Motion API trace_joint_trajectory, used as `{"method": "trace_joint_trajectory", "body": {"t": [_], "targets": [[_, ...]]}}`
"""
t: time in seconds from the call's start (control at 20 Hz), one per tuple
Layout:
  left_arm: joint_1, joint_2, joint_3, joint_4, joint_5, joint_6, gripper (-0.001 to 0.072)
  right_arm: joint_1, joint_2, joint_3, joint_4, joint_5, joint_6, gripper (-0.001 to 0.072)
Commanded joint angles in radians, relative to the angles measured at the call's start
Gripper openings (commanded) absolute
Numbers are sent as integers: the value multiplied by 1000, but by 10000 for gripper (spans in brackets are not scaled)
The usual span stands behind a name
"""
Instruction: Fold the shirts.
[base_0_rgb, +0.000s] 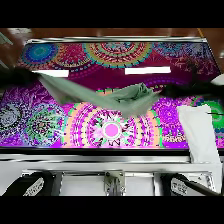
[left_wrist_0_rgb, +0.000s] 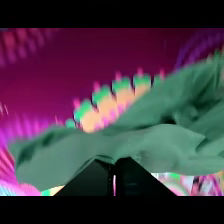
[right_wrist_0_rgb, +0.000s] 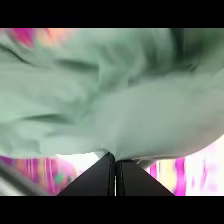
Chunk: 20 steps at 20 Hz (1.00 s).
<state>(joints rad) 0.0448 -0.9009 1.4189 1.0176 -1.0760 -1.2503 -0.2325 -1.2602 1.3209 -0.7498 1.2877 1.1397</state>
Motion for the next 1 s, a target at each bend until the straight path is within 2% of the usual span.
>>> {"method": "trace_joint_trajectory", "body": {"t": [0.0,0.15,0.25,0.35,0.45,0.55,0.75,0.95], "targets": [[1,116,372,69,135,-92,39,-44,272,367,17,-120,-35,53],[1,210,556,212,129,-222,39,-64,479,610,-280,-261,106,54],[1,288,580,304,97,-282,39,-64,587,663,-450,-299,201,54],[1,344,580,376,-45,-293,39,-64,666,663,-514,-265,230,54],[1,365,580,412,-228,-292,39,-64,702,663,-517,-167,229,54],[1,366,580,415,-331,-291,39,-64,706,663,-517,-46,229,54],[1,365,542,415,-419,-291,39,-64,657,663,-517,195,230,54],[1,365,344,416,-549,-292,39,-64,501,631,-496,547,283,54]]}}
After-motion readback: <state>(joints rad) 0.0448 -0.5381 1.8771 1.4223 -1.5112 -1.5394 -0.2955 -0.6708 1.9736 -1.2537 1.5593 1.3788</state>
